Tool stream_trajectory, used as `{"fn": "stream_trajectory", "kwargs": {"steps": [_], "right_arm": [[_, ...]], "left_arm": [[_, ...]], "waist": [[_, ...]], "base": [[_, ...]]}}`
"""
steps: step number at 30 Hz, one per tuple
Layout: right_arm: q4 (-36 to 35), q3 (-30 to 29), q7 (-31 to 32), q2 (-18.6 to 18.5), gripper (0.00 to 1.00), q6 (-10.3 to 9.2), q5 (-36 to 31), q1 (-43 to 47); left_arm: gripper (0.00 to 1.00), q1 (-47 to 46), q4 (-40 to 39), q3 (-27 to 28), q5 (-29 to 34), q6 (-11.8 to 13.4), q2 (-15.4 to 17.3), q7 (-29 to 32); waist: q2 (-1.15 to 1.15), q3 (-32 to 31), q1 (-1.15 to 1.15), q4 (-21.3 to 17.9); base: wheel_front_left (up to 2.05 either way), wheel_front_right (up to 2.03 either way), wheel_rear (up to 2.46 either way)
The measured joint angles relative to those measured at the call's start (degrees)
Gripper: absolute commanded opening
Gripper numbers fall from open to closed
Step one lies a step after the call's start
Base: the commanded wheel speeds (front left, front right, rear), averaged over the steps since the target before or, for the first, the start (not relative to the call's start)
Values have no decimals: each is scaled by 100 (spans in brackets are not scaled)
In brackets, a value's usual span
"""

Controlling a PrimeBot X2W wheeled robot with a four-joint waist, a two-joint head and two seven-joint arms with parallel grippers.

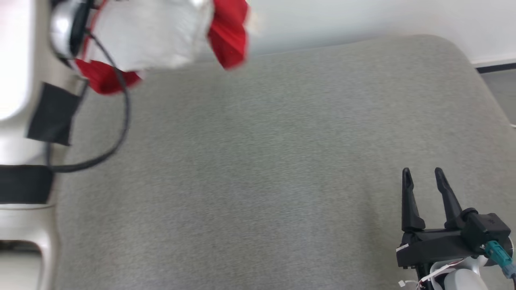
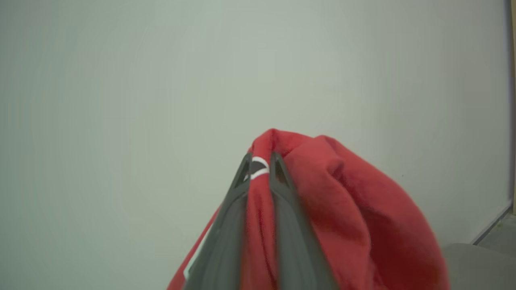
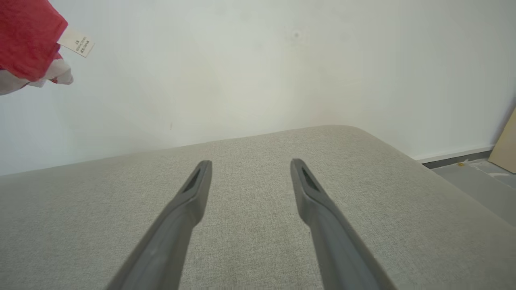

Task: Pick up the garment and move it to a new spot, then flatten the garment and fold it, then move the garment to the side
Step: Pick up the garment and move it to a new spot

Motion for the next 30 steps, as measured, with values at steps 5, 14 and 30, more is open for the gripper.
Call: {"fn": "stream_trajectory", "kwargs": {"steps": [5,14,30], "right_arm": [[102,66,-23,35,100,0,100,3],[15,8,-38,51,100,0,144,49],[2,37,-38,59,100,0,76,70]], "left_arm": [[0,53,-101,-415,-165,-8,-449,60],[0,1174,-222,-781,-490,56,-910,-108],[100,3713,561,-1196,-713,300,-1013,-1040]], "waist": [[0,-47,0,-346],[0,51,0,-798],[0,154,1,-611]], "base": [[0,0,0],[0,0,0],[0,0,0]]}}
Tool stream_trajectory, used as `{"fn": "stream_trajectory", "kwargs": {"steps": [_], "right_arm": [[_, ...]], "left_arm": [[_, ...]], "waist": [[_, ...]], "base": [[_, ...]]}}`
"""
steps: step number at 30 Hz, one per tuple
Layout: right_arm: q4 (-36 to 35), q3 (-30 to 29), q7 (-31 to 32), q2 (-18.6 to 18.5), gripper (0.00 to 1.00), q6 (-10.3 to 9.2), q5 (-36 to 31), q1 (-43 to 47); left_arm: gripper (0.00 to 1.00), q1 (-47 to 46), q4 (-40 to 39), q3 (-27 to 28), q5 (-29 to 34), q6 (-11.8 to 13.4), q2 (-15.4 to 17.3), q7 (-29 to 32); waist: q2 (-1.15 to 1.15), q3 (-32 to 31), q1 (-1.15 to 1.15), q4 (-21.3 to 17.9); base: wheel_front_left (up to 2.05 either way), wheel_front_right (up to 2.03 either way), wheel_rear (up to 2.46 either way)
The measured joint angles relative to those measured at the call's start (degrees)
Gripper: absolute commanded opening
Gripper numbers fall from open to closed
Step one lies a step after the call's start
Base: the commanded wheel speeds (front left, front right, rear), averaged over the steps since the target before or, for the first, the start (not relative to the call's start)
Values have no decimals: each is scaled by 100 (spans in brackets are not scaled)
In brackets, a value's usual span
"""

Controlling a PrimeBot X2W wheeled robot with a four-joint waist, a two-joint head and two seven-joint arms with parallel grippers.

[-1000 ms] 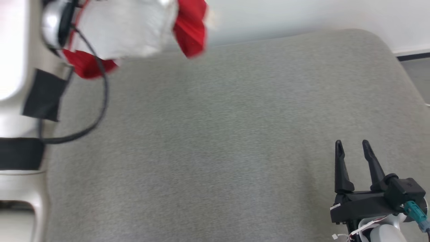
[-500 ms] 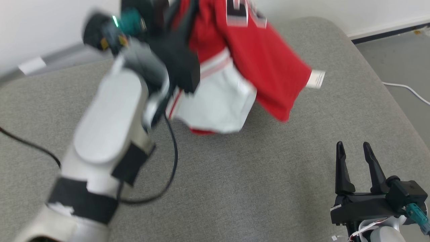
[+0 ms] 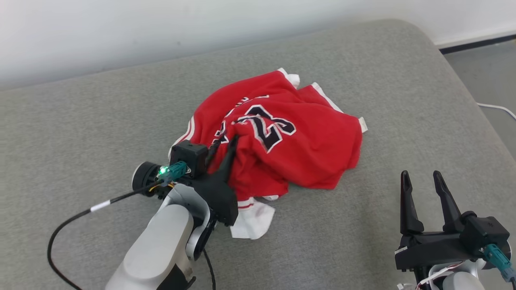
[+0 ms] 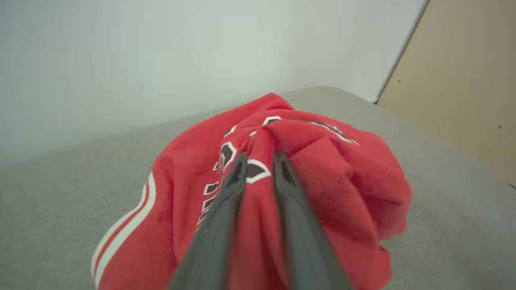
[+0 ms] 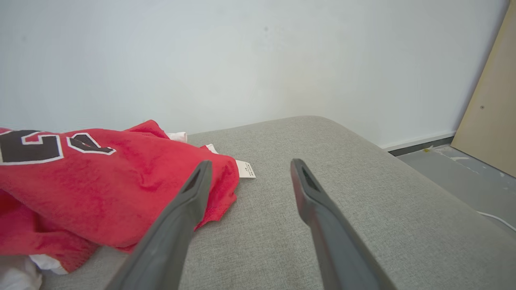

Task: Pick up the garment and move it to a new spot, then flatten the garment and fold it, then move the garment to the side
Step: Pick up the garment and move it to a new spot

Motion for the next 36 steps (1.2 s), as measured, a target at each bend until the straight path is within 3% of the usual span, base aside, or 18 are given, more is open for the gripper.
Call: {"fn": "stream_trajectory", "kwargs": {"steps": [4,7,13,15,22,27,36], "right_arm": [[-21,-14,0,0,100,0,-104,24],[-42,-1,0,-11,100,0,-156,115],[-79,35,0,-54,100,0,-164,206],[-123,33,1,-77,100,0,-216,237],[-167,44,56,-112,100,0,-218,354],[-222,48,109,-118,100,0,-210,448],[-227,68,159,-156,100,0,-153,558]], "left_arm": [[100,-20,-154,47,34,-48,3,-760],[100,17,-344,193,70,0,83,-953],[100,499,-984,649,170,167,335,-1018],[100,925,-1544,988,305,250,470,-1020],[100,2073,-2417,1594,553,302,644,-1021],[100,2973,-3109,2143,711,246,561,-1021],[100,4105,-3463,2826,982,135,223,-1021]], "waist": [[0,-112,0,206],[0,-207,0,357],[0,-376,0,648],[0,-477,0,812],[0,-677,-1,1085],[0,-795,-1,1269],[0,-899,-1,1413]], "base": [[0,0,0],[0,0,0],[0,0,0],[0,0,0],[0,0,0],[0,0,0],[0,0,0]]}}
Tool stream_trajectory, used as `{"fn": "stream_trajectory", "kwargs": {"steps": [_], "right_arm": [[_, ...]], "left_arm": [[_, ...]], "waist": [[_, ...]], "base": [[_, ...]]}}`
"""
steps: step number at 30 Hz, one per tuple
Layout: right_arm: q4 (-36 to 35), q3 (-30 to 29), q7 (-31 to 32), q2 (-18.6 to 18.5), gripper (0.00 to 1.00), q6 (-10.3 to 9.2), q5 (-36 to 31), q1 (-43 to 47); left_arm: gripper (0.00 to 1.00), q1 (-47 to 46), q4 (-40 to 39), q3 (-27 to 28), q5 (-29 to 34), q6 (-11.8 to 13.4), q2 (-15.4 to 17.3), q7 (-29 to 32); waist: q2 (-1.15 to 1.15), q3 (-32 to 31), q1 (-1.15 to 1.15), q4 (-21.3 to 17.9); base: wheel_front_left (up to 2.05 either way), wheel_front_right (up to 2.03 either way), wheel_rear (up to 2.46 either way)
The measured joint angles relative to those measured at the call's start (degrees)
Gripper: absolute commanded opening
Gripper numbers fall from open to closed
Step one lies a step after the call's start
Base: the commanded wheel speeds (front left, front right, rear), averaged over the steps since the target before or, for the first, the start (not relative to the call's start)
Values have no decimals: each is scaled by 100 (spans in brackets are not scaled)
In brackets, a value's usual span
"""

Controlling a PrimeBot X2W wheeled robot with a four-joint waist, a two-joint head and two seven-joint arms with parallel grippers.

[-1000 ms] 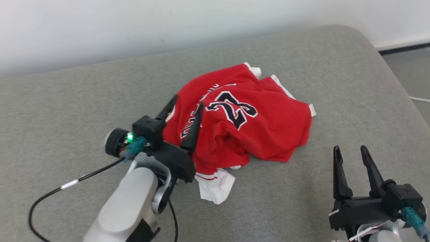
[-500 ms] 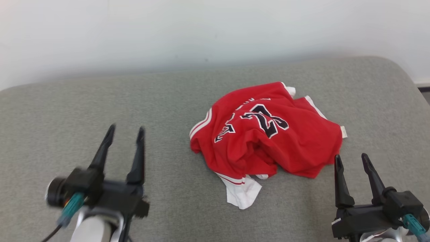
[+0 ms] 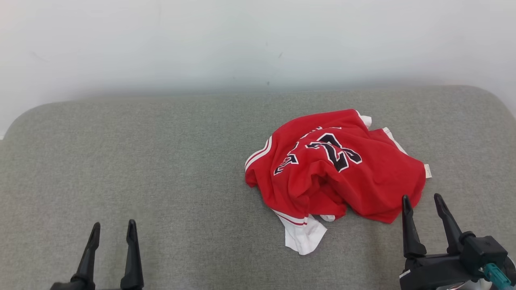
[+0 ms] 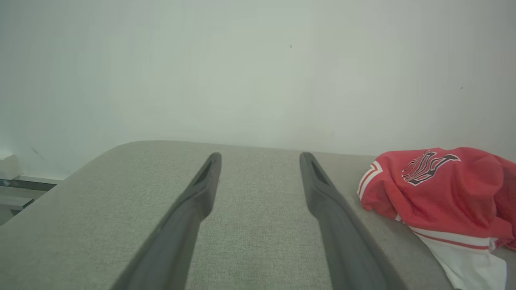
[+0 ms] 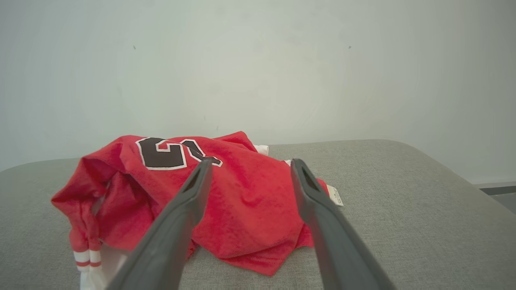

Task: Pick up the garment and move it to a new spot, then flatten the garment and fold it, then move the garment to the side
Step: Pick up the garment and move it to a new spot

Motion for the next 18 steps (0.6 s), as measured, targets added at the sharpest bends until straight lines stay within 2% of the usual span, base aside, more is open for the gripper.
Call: {"fn": "stream_trajectory", "kwargs": {"steps": [11,18], "right_arm": [[-2,30,48,-19,100,0,10,29],[-5,42,48,-13,100,0,18,27]], "left_arm": [[100,120,-40,272,254,-220,-294,0],[100,-219,140,-20,425,-364,-347,0]], "waist": [[1,-3,1,14],[1,18,1,-117]], "base": [[0,0,0],[0,0,0]]}}
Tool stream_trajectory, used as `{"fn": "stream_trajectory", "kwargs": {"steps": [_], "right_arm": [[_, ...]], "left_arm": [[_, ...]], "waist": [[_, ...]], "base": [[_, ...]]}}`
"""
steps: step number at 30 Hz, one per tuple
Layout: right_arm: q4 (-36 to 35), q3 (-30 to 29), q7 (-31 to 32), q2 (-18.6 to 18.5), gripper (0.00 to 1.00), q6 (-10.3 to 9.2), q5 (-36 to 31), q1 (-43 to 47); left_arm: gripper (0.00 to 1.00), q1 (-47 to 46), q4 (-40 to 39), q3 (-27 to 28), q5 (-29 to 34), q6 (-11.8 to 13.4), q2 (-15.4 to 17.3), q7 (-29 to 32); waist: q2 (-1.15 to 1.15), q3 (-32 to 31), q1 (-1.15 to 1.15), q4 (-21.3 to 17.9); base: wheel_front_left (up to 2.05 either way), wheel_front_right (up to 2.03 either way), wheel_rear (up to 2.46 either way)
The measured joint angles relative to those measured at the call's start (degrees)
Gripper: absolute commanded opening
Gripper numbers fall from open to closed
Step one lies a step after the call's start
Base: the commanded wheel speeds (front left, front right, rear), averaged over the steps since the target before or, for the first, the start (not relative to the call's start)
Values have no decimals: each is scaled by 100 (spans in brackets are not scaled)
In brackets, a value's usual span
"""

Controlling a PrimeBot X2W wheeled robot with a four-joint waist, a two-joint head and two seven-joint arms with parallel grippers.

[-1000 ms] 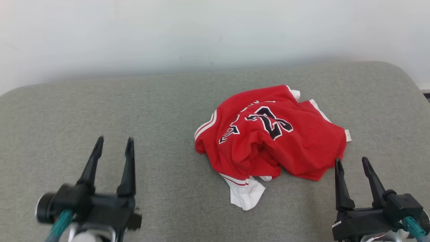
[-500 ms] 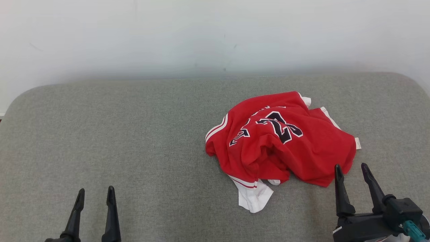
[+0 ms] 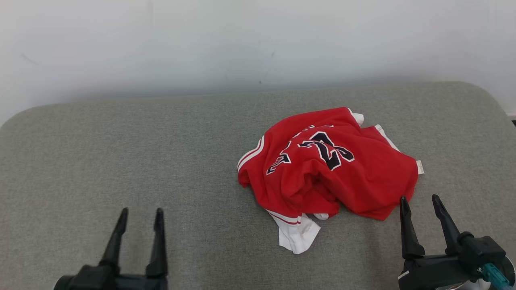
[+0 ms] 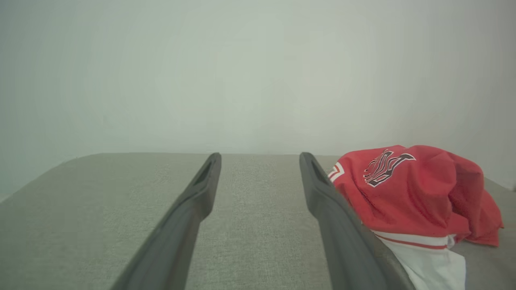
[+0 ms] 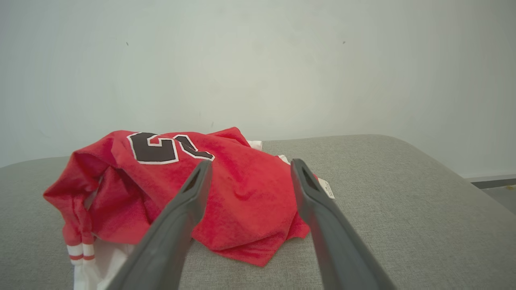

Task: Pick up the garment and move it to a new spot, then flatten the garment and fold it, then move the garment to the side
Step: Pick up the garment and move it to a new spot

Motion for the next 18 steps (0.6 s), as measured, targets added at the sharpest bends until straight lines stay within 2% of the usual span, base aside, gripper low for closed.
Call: {"fn": "stream_trajectory", "kwargs": {"steps": [11,18], "right_arm": [[107,24,-36,32,100,0,69,-145],[198,-19,-107,62,100,0,108,-202]], "left_arm": [[100,-917,917,-1250,107,-79,-48,3],[100,-1153,1560,-1898,141,-41,-82,297]], "waist": [[0,180,0,-341],[0,336,1,-639]], "base": [[0,0,0],[0,0,0]]}}
